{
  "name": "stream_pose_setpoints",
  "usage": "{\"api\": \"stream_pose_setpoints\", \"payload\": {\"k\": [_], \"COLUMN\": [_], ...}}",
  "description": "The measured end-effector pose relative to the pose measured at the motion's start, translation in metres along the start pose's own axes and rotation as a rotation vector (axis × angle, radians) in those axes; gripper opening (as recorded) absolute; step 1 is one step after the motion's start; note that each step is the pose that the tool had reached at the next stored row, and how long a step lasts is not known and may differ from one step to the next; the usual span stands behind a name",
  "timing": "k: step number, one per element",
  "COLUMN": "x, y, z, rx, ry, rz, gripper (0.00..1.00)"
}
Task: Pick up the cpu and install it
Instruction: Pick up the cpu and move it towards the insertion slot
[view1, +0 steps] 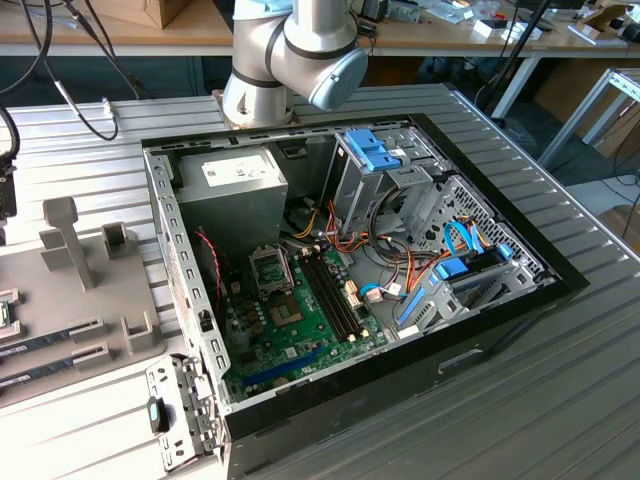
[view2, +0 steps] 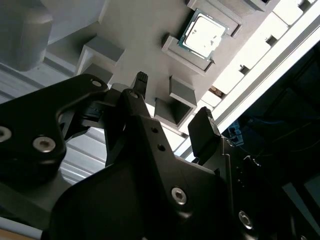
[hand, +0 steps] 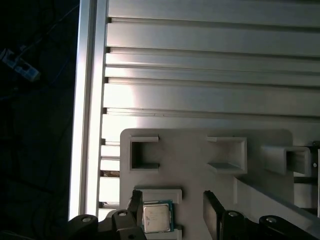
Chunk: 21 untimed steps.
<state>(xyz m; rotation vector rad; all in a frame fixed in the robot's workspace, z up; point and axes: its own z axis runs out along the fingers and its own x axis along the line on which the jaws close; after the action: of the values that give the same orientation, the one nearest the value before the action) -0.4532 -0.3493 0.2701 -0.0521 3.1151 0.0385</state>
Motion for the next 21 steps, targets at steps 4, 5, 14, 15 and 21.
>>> {"api": "stream_pose_setpoints", "payload": {"k": [4,5,14,15,21], "x": [0.0001,0.0001,0.0003,0.0003,0.0003], "y": [-0.0022,-0.0028,-0.005,-0.0052,-0.0059], "z": [0.0007,0.0011,0.0025,0.0027,0.0036], "rx": [0.0001,-0.0001,0.0,0.0,0.0], "ry": [0.0001,-0.0001,0.0,0.0,0.0001], "rz": [0.0,0.0,0.0,0.0,0.0], "gripper": [0.6,0.6,0.6,0.6,0.6]}}
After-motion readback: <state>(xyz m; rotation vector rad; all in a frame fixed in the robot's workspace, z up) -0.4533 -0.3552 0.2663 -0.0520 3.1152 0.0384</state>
